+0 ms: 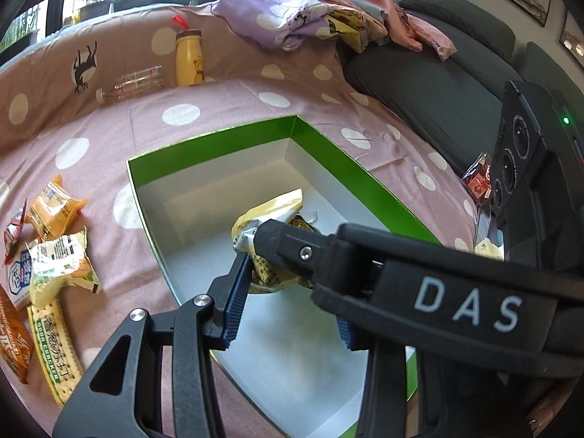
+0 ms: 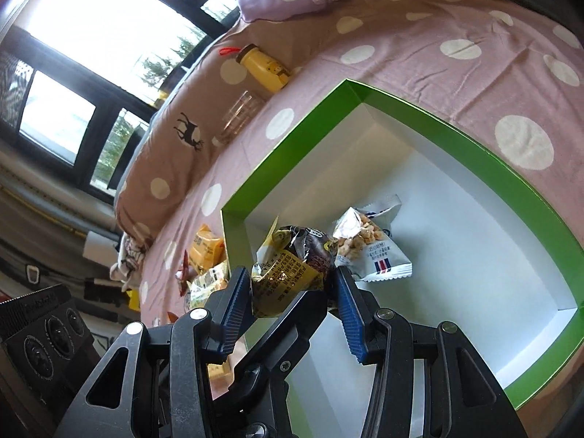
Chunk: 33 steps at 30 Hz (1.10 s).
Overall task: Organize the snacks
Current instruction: 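Carry the yellow-black bag into the green box and open the right gripper, then move the right gripper to the soda cracker pack and grasp it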
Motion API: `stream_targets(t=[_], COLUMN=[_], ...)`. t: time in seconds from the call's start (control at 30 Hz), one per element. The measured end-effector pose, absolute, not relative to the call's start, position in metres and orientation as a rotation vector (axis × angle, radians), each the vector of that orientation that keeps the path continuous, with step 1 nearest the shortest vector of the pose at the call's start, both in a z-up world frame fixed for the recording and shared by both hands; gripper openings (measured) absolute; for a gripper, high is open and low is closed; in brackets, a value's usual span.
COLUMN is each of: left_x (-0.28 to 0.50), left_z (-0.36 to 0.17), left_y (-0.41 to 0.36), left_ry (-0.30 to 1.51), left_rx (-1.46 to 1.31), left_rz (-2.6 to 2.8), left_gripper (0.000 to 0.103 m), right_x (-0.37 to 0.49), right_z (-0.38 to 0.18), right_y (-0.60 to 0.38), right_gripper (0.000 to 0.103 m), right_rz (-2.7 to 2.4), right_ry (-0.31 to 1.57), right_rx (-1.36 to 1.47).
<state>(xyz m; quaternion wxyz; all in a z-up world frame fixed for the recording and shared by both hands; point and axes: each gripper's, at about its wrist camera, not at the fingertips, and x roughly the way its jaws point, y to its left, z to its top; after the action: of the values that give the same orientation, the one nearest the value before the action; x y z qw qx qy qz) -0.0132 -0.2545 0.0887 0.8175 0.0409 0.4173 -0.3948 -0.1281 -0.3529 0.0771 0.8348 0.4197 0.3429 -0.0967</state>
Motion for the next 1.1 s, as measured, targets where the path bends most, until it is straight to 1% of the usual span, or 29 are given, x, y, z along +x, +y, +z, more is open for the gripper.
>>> stream_targets(t=[0.07, 0.17, 0.27, 0.3, 0.33, 0.37, 0.43, 0.57, 0.63, 0.67, 0.7, 0.73, 0.77, 0.93, 1.1], left_x=[-0.013, -0.014, -0.016, -0.016, -0.017, -0.017, -0.017, -0.015, -0.013, -0.013, -0.012, -0.012, -0.012, -0.008, 0.002], left_z=[0.088, 0.091, 0.096, 0.098, 0.099, 0.102, 0.108, 0.119, 0.125, 0.127, 0.130, 0.131, 0.131, 0.119, 0.097], left_y=[-0.253, -0.251, -0.243, -0.239, -0.235, -0.229, -0.214, -0.176, -0.153, -0.142, -0.127, -0.116, -0.100, -0.042, -0.007], left_ry=[0.894, 0.896, 0.881, 0.873, 0.864, 0.855, 0.844, 0.820, 0.801, 0.789, 0.774, 0.766, 0.764, 0.796, 0.849], left_rx=[0.084, 0.081, 0.075, 0.074, 0.073, 0.069, 0.056, 0.013, -0.009, -0.018, -0.030, -0.040, -0.063, -0.194, -0.272], left_rz=[-0.841, -0.840, -0.831, -0.820, -0.807, -0.791, -0.764, -0.682, -0.610, -0.578, -0.531, -0.498, -0.457, -0.338, -0.251], left_gripper=[0.041, 0.045, 0.055, 0.061, 0.067, 0.069, 0.075, 0.078, 0.089, 0.089, 0.089, 0.089, 0.089, 0.089, 0.089], right_x=[-0.128, -0.129, -0.131, -0.132, -0.133, -0.134, -0.136, -0.135, -0.132, -0.131, -0.129, -0.128, -0.125, -0.111, -0.086], right_z=[0.076, 0.076, 0.080, 0.082, 0.086, 0.089, 0.096, 0.109, 0.114, 0.117, 0.118, 0.120, 0.122, 0.130, 0.126], right_y=[-0.354, -0.354, -0.353, -0.352, -0.351, -0.349, -0.344, -0.332, -0.324, -0.320, -0.316, -0.312, -0.306, -0.270, -0.227], right_gripper=[0.051, 0.051, 0.053, 0.055, 0.058, 0.061, 0.061, 0.061, 0.061, 0.063, 0.067, 0.077, 0.079, 0.079, 0.079], right_rz=[-0.210, -0.236, -0.248, -0.249, -0.251, -0.253, -0.248, -0.229, -0.219, -0.211, -0.202, -0.188, -0.166, -0.054, 0.060], right_ry=[0.724, 0.738, 0.721, 0.713, 0.703, 0.688, 0.664, 0.634, 0.629, 0.628, 0.625, 0.619, 0.612, 0.617, 0.678], right_rx=[0.899, 0.883, 0.871, 0.863, 0.855, 0.842, 0.823, 0.778, 0.754, 0.743, 0.735, 0.728, 0.718, 0.660, 0.594])
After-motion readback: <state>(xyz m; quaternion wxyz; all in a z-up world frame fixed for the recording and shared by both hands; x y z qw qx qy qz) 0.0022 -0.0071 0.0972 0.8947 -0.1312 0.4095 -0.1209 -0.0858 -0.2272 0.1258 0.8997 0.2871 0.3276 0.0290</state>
